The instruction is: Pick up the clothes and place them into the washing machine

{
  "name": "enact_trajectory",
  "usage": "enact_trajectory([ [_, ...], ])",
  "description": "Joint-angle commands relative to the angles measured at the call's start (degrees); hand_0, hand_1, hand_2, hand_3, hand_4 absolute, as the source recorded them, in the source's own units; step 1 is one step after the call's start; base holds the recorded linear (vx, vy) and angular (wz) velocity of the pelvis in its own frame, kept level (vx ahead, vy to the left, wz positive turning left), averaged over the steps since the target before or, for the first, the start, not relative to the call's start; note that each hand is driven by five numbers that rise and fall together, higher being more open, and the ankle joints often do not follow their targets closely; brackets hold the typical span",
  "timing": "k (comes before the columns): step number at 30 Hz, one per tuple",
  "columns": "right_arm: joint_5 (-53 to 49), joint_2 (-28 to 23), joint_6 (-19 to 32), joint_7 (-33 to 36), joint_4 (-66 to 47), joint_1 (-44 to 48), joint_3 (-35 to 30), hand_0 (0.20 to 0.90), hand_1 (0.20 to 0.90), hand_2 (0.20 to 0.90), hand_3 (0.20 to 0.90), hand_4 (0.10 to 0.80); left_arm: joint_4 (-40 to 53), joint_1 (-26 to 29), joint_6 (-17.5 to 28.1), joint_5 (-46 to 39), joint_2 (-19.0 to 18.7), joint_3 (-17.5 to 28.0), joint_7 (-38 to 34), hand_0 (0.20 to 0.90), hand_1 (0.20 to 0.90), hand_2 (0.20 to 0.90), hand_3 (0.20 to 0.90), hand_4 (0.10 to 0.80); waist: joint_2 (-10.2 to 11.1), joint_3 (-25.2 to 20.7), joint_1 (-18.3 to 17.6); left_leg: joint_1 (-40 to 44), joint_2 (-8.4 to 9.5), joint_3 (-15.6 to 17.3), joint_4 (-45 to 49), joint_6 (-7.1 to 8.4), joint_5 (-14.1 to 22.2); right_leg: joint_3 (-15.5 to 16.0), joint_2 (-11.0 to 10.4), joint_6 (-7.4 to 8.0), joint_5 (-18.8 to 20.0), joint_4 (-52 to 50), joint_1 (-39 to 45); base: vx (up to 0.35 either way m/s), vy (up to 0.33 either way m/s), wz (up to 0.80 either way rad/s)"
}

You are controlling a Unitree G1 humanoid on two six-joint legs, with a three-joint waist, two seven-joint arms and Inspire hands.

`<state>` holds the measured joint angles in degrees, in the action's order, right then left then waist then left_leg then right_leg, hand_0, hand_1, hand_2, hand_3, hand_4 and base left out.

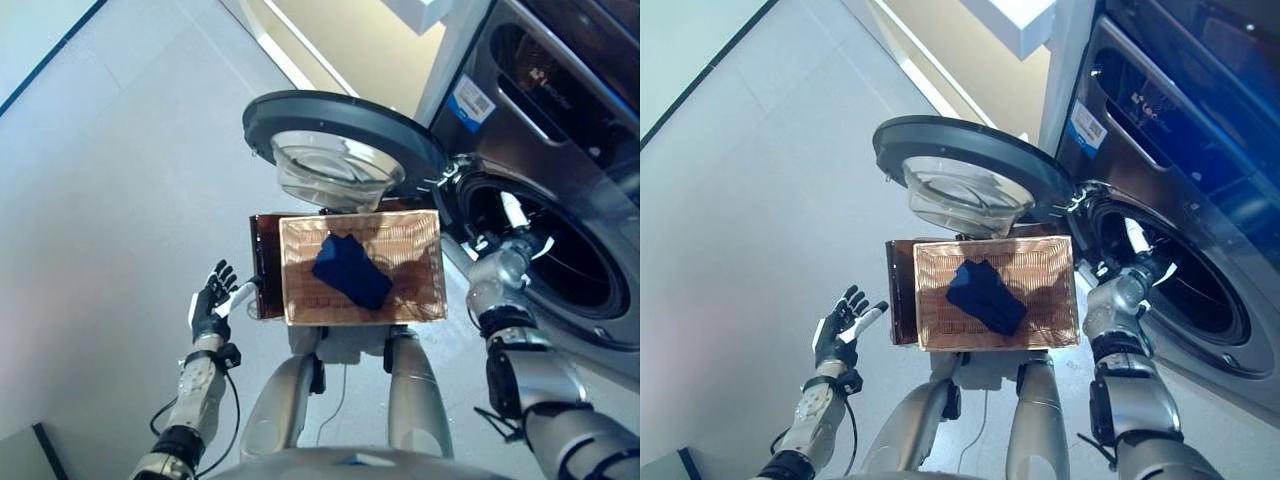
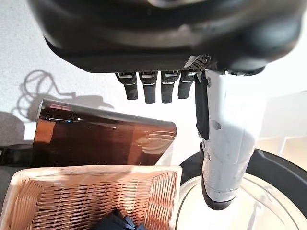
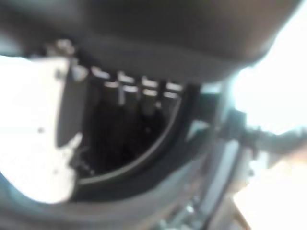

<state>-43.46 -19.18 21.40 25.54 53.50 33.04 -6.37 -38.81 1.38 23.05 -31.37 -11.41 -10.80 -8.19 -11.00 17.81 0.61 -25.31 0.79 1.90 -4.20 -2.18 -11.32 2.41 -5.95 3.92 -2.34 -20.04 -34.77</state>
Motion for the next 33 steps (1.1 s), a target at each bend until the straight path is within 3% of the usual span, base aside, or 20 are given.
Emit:
enact_trajectory([
  [1,7.8,2.0,3.3,0.3,-5.1,-3.4,5.0,0.900,0.900,0.900,0.900,0.800,-0.3,0.0,5.2,1.9,-1.0,2.5,-1.7,0.900,0.900,0.900,0.900,0.800,2.6,-3.8,1.3,2.7,3.93,0.9,-0.8,1.46,6.2,2.0,2.7,-2.38,3.7,9.8,3.7,0.000,0.000,0.00],
  [13,12.7,7.4,3.0,0.0,-12.1,-11.3,8.8,0.900,0.900,0.900,0.900,0.800,-1.3,0.7,5.6,3.1,-0.6,3.2,-3.5,0.900,0.900,0.900,0.900,0.800,4.0,-4.0,0.5,3.4,3.53,1.4,-0.8,1.18,6.2,1.9,3.2,-2.31,4.0,11.2,5.0,0.000,-0.001,-0.01],
  [19,28.1,6.2,-0.3,3.3,-19.2,-14.7,12.7,0.900,0.900,0.900,0.900,0.800,-1.0,0.8,6.1,4.5,-0.6,3.9,-4.9,0.900,0.900,0.900,0.900,0.800,4.4,-4.0,0.3,3.0,3.44,1.5,-0.8,1.00,6.0,1.7,3.3,-2.24,4.3,11.2,4.6,0.000,0.000,0.00],
  [24,49.9,0.8,-6.2,5.6,-23.3,-16.8,17.9,0.900,0.900,0.900,0.900,0.800,-2.3,1.6,6.9,6.7,-0.7,4.2,-6.3,0.900,0.900,0.900,0.900,0.800,4.6,-3.8,0.2,3.1,3.51,1.5,-0.7,0.91,5.9,1.8,3.3,-2.10,4.3,11.2,4.8,0.000,0.000,0.00],
  [33,70.9,-1.8,-13.4,6.2,-13.9,-11.6,28.5,0.900,0.900,0.900,0.900,0.800,-2.0,2.7,6.6,8.3,0.0,3.4,-5.8,0.900,0.900,0.900,0.900,0.800,4.4,-3.3,1.1,2.9,3.87,0.9,-0.2,0.85,5.8,2.2,2.9,-1.98,4.8,12.0,5.3,-0.011,0.008,0.05],
])
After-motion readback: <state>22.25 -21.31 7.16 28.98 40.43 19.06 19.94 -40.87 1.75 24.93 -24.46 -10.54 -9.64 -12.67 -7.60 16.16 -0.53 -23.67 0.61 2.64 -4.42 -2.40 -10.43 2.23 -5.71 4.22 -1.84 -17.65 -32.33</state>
